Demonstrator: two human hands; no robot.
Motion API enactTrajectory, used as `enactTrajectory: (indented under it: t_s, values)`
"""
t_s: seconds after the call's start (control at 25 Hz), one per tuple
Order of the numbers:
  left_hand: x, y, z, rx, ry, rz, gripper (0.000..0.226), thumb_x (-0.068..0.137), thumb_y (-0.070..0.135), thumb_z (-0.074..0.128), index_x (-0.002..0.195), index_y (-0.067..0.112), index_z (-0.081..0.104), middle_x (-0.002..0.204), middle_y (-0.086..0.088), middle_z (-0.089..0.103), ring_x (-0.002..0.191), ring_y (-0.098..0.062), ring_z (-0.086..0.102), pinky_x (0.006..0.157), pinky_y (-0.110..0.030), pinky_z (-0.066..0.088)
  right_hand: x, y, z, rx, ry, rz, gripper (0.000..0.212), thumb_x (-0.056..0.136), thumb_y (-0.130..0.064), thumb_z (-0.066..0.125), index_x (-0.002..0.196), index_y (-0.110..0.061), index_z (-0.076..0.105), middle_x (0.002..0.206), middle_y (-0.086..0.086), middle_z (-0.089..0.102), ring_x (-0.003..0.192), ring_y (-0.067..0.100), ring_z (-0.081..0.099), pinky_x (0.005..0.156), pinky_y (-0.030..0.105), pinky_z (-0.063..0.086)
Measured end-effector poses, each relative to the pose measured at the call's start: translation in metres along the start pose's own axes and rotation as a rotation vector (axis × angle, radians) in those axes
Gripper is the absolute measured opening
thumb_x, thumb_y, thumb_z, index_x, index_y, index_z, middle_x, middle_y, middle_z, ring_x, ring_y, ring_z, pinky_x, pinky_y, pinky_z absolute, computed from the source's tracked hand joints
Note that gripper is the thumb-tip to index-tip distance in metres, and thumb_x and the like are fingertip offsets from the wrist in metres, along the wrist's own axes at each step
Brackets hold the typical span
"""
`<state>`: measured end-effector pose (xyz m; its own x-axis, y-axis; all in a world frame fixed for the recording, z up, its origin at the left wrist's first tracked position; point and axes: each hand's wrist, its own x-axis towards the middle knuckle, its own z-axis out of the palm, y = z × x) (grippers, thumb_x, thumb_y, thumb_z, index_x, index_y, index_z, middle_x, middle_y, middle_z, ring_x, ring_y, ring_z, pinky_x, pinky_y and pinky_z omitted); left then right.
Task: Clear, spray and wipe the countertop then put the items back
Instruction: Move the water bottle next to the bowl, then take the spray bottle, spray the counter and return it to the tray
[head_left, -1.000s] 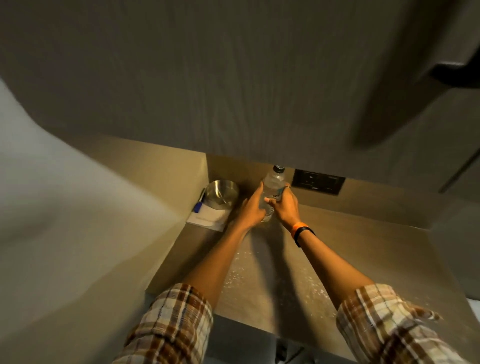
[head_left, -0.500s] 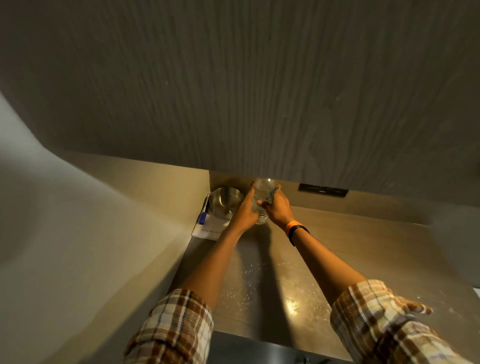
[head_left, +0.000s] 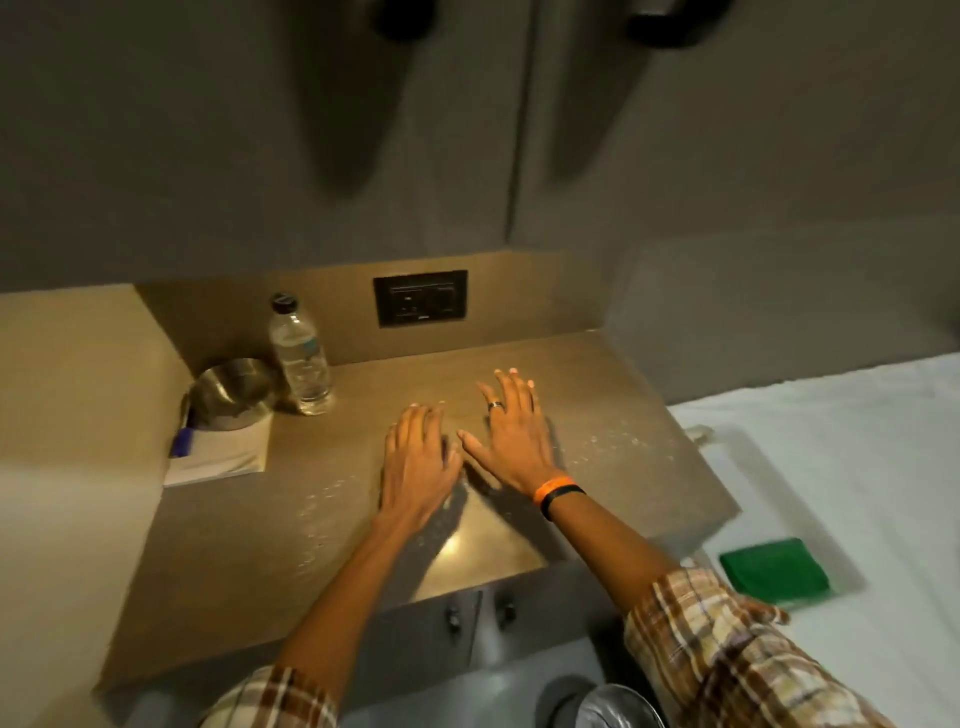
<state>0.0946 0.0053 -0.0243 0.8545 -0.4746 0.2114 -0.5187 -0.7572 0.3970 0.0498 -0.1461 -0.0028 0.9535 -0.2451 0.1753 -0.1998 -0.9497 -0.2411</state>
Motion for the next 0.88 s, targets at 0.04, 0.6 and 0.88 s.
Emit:
enactTrajectory:
  t_s: [0.04,0.6,0.88]
  values:
    - [0.004,0.027,0.013,-0.001,-0.046,0.047,0.063,0.098,0.044,0.044,0.152,0.015,0.029,0.158,-0.011,0.033,0.149,-0.027,0.024,0.123,-0.047,0.02,-0.01,0.029,-0.009,-0.008,0.022,0.04,0.081,0.087,-0.062,0.049,0.15,-0.012,0.041,0.163,0.018,0.026,0.155,0.034,0.015,0.127,0.052,0.01]
    - [0.052,0.297,0.18,0.196,-0.323,0.182,0.084,0.094,0.068,0.025,0.157,0.017,0.002,0.167,-0.008,0.001,0.154,-0.03,-0.003,0.125,-0.054,0.004,-0.073,0.377,-0.04,0.058,0.057,0.421,0.078,0.095,-0.065,0.043,0.152,-0.013,0.036,0.163,0.015,0.029,0.154,0.031,0.02,0.128,0.046,0.017]
    - [0.06,0.302,0.208,0.227,-0.189,0.134,0.083,0.093,0.068,0.027,0.156,0.015,0.013,0.165,-0.006,0.016,0.153,-0.027,0.011,0.126,-0.047,0.01,-0.045,0.455,0.025,0.173,-0.138,0.51,0.071,0.098,-0.046,0.055,0.154,-0.009,0.029,0.157,0.015,0.033,0.147,0.03,0.03,0.117,0.043,0.036]
